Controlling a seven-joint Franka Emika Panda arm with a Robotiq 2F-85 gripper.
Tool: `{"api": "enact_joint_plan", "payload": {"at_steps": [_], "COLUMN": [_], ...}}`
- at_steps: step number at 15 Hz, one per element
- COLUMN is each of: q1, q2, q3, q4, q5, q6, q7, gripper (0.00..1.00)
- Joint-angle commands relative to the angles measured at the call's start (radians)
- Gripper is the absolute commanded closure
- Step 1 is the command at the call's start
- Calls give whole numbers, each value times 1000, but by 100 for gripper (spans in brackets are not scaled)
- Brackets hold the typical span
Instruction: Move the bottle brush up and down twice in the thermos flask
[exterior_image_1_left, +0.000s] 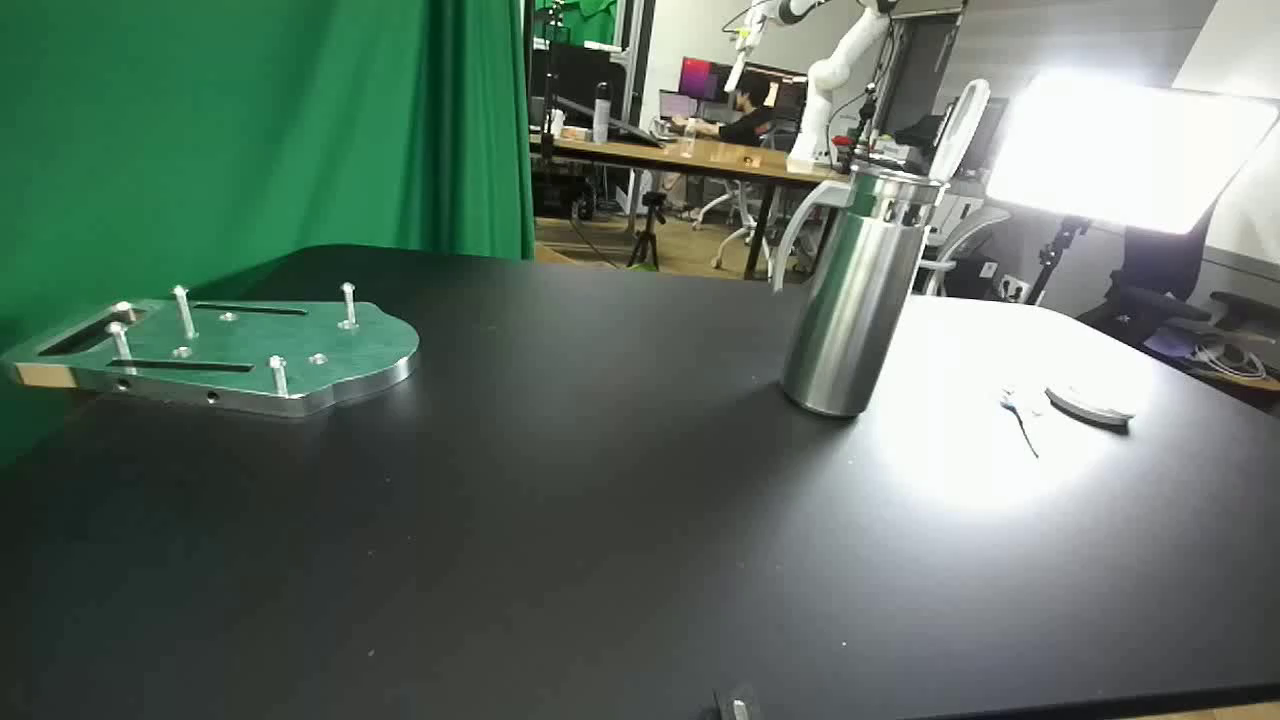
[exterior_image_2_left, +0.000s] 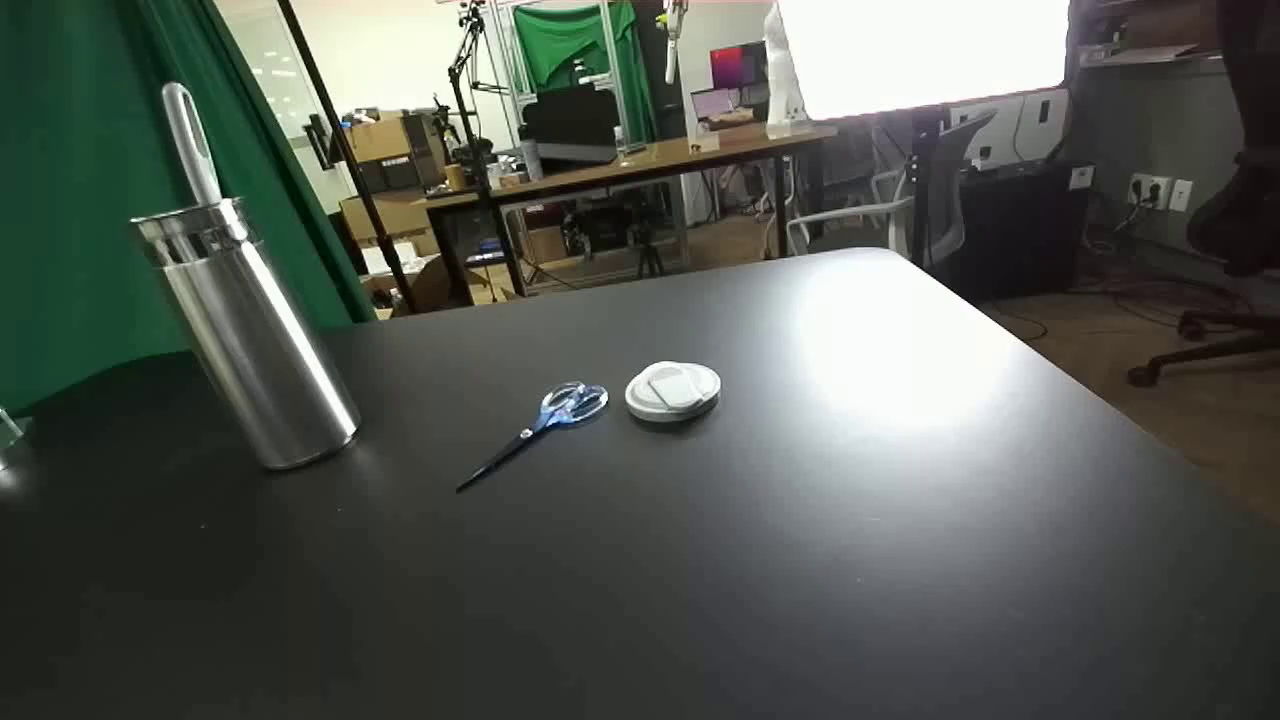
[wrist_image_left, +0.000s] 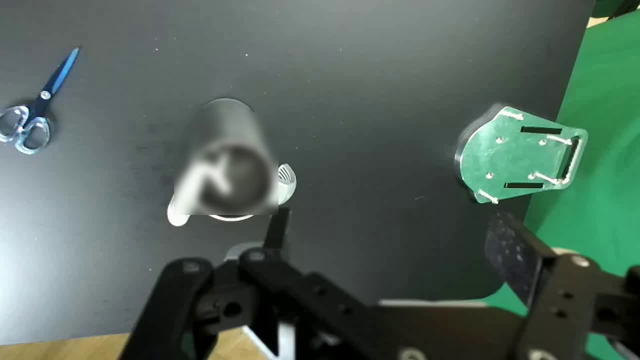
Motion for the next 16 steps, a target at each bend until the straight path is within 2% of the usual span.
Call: {"api": "enact_joint_plan", "payload": {"at_steps": [1,12,16], "q1": [-17,-17,-55], "q2": [2,1,66], "q3": [14,14,-1], "q4": [3,3,34], "q5": [5,5,-31], "q6": [-2,-2,-17], "q7": [-4,-5,8], "gripper": [0,0,0]}}
